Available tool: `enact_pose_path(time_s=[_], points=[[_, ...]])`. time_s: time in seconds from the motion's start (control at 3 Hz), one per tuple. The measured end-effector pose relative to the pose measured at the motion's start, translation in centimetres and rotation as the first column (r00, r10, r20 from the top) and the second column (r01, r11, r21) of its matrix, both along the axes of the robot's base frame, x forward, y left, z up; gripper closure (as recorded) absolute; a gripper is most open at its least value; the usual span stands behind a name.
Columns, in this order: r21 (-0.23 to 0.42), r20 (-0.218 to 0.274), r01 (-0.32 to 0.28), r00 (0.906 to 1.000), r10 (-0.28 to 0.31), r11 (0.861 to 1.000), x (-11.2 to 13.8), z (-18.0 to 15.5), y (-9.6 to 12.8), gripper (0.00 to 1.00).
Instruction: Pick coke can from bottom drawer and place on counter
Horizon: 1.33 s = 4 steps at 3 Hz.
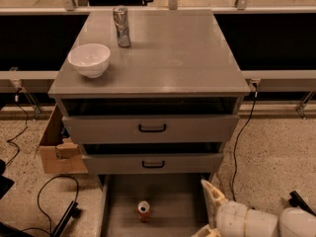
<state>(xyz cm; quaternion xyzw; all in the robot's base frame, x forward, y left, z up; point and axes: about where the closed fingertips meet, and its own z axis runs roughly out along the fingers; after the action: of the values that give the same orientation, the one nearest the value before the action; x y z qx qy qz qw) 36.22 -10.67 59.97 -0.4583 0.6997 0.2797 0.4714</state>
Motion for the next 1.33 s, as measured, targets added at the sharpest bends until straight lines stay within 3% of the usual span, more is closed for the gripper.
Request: enact_pose_path(time_s=[0.33, 0.67, 1.0, 1.33], points=[[0.091, -0.015, 0.015, 0.9998, -0.013, 0.996, 1.4, -4.8, 2.5, 0.00], [0.167, -0.065, 0.021, 0.9978, -0.010, 0.986, 0.6, -7.7, 4.1, 0.00], [0.168, -0.066, 0.021, 0.9978, -0.010, 0.986, 0.6, -7.7, 4.1, 0.00], [0.159, -0.037, 0.008, 0.9993, -0.003, 0.987, 3.0, -10.2, 5.8, 0.00]])
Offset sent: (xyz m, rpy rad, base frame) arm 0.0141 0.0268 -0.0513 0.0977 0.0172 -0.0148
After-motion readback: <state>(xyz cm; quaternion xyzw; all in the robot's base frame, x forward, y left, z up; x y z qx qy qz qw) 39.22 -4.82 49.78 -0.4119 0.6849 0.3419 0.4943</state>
